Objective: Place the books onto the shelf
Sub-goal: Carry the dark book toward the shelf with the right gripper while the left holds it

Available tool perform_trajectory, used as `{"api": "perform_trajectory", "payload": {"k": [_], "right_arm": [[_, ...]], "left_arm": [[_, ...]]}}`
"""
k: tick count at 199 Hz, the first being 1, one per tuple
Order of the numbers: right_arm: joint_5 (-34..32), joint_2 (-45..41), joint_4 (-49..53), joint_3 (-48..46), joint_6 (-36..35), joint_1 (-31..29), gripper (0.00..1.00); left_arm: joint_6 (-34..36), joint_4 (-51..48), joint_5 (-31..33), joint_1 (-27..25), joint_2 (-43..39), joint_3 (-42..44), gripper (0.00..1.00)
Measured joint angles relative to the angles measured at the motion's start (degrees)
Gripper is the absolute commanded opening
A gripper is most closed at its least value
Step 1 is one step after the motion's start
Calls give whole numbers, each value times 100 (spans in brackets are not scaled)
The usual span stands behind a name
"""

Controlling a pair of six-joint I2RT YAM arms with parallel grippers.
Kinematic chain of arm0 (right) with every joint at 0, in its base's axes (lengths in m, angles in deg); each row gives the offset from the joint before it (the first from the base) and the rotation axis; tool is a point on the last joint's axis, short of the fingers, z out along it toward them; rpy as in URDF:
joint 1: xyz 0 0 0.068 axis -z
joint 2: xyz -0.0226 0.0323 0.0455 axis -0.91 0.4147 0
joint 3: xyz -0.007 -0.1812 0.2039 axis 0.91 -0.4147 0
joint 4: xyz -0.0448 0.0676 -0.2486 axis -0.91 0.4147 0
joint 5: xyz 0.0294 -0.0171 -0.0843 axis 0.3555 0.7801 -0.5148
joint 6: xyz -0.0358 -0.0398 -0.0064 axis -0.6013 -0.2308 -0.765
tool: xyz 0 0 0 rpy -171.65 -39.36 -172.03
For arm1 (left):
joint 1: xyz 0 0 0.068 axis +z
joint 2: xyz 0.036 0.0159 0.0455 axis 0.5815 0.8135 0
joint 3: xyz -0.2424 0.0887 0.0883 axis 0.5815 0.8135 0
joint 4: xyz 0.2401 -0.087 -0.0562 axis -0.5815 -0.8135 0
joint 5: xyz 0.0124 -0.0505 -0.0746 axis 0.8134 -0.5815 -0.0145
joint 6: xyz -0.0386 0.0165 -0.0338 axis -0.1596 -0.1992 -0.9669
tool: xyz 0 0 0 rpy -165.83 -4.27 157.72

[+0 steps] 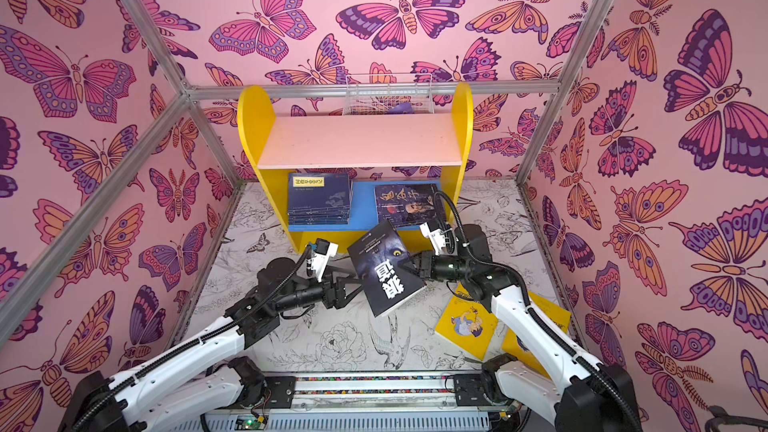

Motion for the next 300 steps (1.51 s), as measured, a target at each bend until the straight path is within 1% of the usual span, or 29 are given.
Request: {"api": "perform_trajectory", "payload": {"k": [28, 61, 109, 148, 163, 183, 200, 203, 209, 215, 224, 239, 246, 255, 260, 270, 278, 288, 300], "right_arm": [[-28, 295, -1040, 168, 595, 0, 0], [31, 479, -2264, 221, 1384, 0, 0], [225, 472, -3279, 201, 2146, 0, 0], [275, 378, -4024, 9, 2739, 0, 0], [295, 376, -4247, -39, 2940, 0, 0], [326, 376, -4500, -70, 3156, 0, 0], [334, 376, -4627, -70, 3244, 0, 0], [337, 376, -4647, -70, 3252, 0, 0], [339, 376, -4666, -72, 3259, 0, 0], [343, 376, -4664, -70, 3257, 0, 0], [352, 376, -4614, -72, 3202, 0, 0], [363, 356, -4369, -72, 2949, 0, 1], [367, 321, -4159, -68, 2741, 0, 8], [339, 227, -3777, -37, 2444, -31, 30], [313, 151, -3458, 4, 2221, -52, 39], [243, 2, -2872, 76, 1792, -59, 51], [157, -140, -2420, 146, 1456, -50, 55], [98, -289, -1989, 256, 1064, -24, 55], [118, -396, -1670, 407, 754, 17, 54]], "left_arm": [[-304, 439, -11, 46, -103, 48, 94], [-546, 761, 153, 50, 33, 55, 97], [-756, 1611, 181, 66, 614, 28, 98], [-1036, 2583, -74, 133, 1196, 2, 98], [-1202, 3034, -216, 155, 1340, 2, 97], [-1388, 3458, -439, 166, 1456, -59, 89], [-1510, 3615, -684, 168, 1532, -232, 75], [-1506, 3635, -723, 168, 1539, -260, 70], [-1526, 3661, -776, 168, 1541, -321, 57], [-1554, 3668, -837, 170, 1539, -374, 46], [-1585, 3657, -863, 170, 1519, -426, 24], [-1582, 3440, -872, 168, 1392, -457, 1], [-1565, 3193, -848, 162, 1281, -461, 0], [-1491, 2837, -841, 155, 1123, -474, 0], [-1386, 2544, -848, 146, 1014, -509, 0], [-1102, 1917, -887, 149, 809, -636, 0], [-855, 1414, -951, 166, 671, -772, 0], [-608, 870, -1069, 186, 551, -929, 0], [-306, 251, -1314, 208, 428, -1071, 0]]}}
